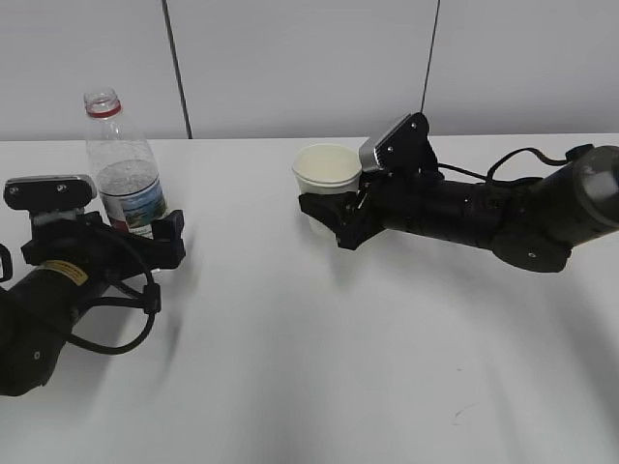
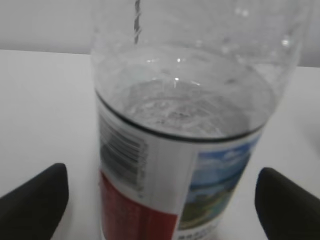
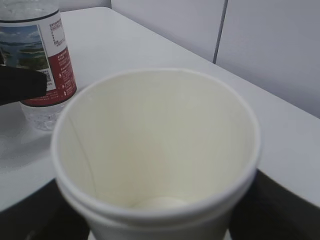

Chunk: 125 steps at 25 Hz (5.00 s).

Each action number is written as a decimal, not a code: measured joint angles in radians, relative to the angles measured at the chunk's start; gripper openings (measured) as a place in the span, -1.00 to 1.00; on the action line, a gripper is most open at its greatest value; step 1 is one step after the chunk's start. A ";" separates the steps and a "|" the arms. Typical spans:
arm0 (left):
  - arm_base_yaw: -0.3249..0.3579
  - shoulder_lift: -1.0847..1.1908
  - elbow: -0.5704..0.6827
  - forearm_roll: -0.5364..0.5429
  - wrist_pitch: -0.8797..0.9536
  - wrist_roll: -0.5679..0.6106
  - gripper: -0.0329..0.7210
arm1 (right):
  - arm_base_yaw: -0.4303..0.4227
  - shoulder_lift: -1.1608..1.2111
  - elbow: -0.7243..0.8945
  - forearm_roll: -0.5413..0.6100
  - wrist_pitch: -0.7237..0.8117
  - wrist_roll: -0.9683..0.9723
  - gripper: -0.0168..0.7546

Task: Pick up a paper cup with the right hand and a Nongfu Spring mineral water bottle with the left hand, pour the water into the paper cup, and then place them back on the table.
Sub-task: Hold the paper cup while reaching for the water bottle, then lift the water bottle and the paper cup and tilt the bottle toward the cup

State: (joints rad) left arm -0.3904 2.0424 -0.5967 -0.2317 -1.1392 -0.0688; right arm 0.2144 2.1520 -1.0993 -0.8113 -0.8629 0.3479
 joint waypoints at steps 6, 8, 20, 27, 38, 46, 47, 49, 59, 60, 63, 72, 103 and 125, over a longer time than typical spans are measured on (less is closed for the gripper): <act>0.026 0.052 -0.061 0.003 -0.001 0.000 0.87 | 0.000 0.000 0.000 -0.001 0.004 0.000 0.39; 0.039 0.065 -0.078 0.011 -0.001 0.000 0.86 | 0.000 0.000 0.000 -0.002 0.006 0.000 0.39; 0.061 0.125 -0.118 0.093 -0.001 0.000 0.76 | 0.000 0.000 0.000 -0.003 0.006 0.002 0.39; 0.061 0.133 -0.153 0.097 -0.001 0.000 0.72 | 0.000 0.000 0.000 -0.003 0.010 0.002 0.39; 0.062 0.133 -0.175 0.095 -0.001 0.000 0.57 | 0.000 0.000 0.000 -0.004 0.021 0.002 0.39; 0.062 0.134 -0.177 0.106 -0.002 0.000 0.23 | 0.000 0.000 0.000 -0.004 0.022 0.002 0.39; 0.062 0.134 -0.177 0.108 -0.002 0.000 0.23 | 0.000 0.000 0.000 -0.004 0.022 0.002 0.39; 0.062 0.134 -0.177 0.117 -0.003 0.000 0.22 | 0.000 0.000 0.000 -0.008 0.022 0.002 0.39; 0.095 0.134 -0.177 0.221 -0.001 0.001 0.19 | 0.004 0.000 0.000 -0.062 0.022 0.018 0.39; 0.104 0.132 -0.177 0.241 0.002 0.002 0.19 | 0.004 0.000 0.000 -0.068 0.020 0.024 0.39; 0.139 0.131 -0.187 0.327 0.014 0.003 0.19 | 0.004 0.000 0.000 -0.089 0.018 0.044 0.38; 0.217 0.132 -0.293 0.548 0.044 0.002 0.18 | 0.038 0.000 0.000 -0.165 0.007 0.087 0.38; 0.322 0.138 -0.517 0.901 0.045 0.373 0.18 | 0.165 0.000 -0.002 -0.004 -0.084 0.013 0.38; 0.322 0.139 -0.557 0.898 0.045 0.653 0.18 | 0.165 0.000 -0.051 -0.010 -0.027 0.002 0.37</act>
State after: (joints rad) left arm -0.0681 2.1811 -1.1537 0.6664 -1.0946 0.5839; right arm 0.3792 2.1520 -1.1507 -0.8215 -0.8895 0.3501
